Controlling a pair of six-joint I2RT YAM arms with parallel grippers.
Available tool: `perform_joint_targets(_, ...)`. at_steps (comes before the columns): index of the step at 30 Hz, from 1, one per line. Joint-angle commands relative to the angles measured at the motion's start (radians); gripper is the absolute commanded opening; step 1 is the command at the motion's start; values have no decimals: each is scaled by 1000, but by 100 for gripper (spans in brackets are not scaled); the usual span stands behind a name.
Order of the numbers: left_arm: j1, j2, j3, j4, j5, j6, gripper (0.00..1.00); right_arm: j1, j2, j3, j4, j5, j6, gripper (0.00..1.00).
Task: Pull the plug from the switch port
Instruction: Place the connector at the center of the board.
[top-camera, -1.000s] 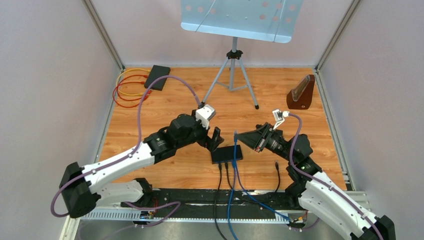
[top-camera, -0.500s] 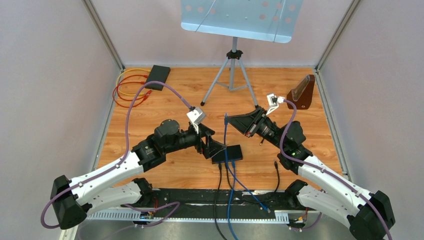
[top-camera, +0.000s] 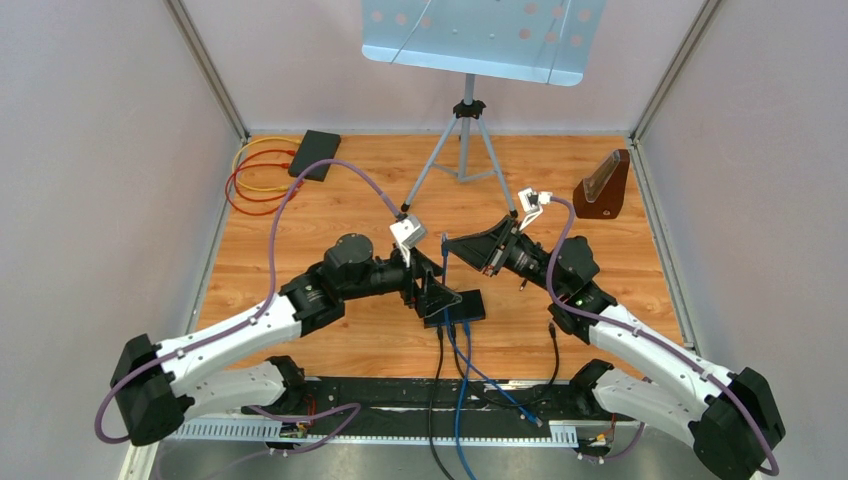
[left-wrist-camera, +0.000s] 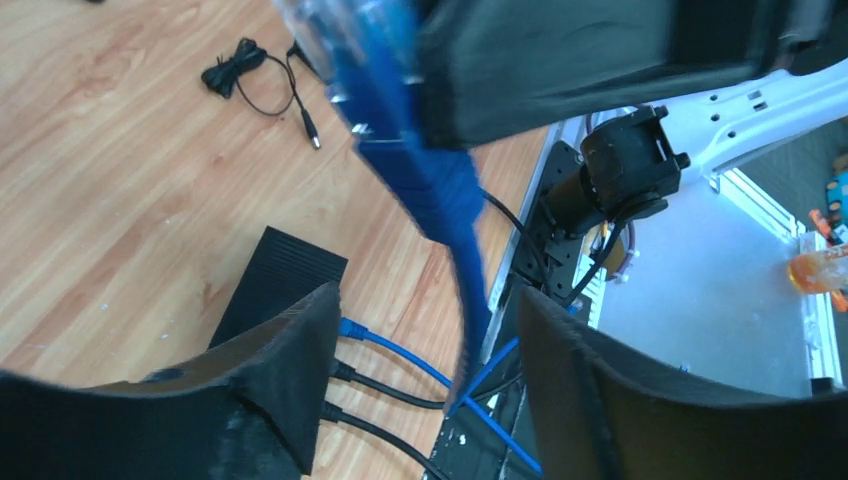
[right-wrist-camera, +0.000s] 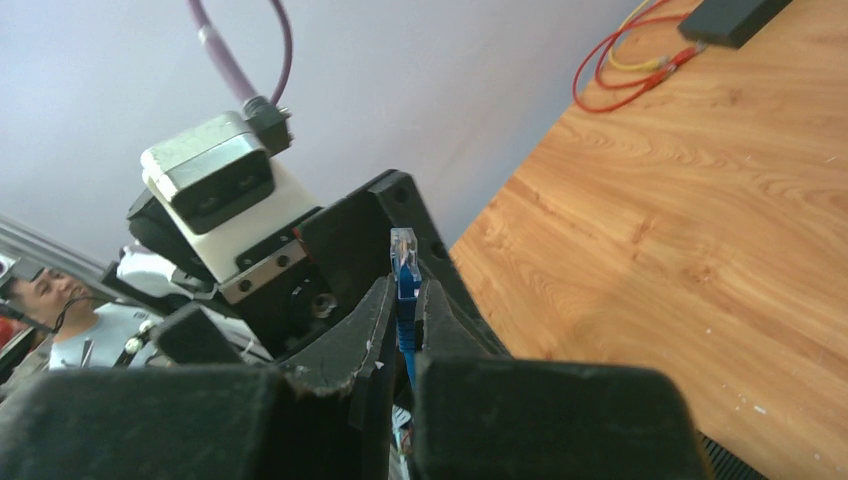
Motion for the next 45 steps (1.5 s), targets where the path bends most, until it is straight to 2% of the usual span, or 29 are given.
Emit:
perform_joint_targets(1,2,32,20,87,39,-13,56,4,-10,55,30,-35,-4,0)
perform_joint_targets(2,2,30,18,86,31,-11,48,4,-17,52,23,-26,-7,0)
perform_joint_targets(3,2,28,19,80,18,-7,31,4,-24,50,8,-17,-9,2)
perform_joint_targets(5,2,12,17,55,-25,-6,4,4,-42,60,-81,6,-31,27)
perform_joint_targets(7,2,-13,7,41,-68,-6,0,4,-65,81,-216,45,-69,50)
perform_joint_targets(8,2,-27,7,29,-83,-6,0,3,-81,83,-296,73,-89,56)
perform_joint_targets(11,2,-50,7,1,-159,-14,0,4,-177,23,-457,165,-108,63)
perform_joint_targets(15,2,-58,16,-57,-285,-48,0,6,-366,-132,-502,156,-86,68)
perform_joint_targets(19,3,-33,66,-154,-402,-115,0,29,-438,-195,-568,106,-125,69)
perform_joint_targets(24,2,22,166,-268,-488,-203,0,130,-320,-140,-611,218,-226,67)
perform_joint_targets(30,2,91,241,-363,-487,-254,0,300,-104,-66,-503,386,-299,65)
perform_joint_targets(34,2,105,256,-383,-475,-266,0,389,-5,-32,-422,548,-336,66)
perform_joint_targets(41,2,110,256,-393,-466,-285,0,426,122,15,-319,669,-433,65)
perform_joint_targets(45,2,113,255,-399,-460,-290,0,431,198,46,-287,676,-477,51)
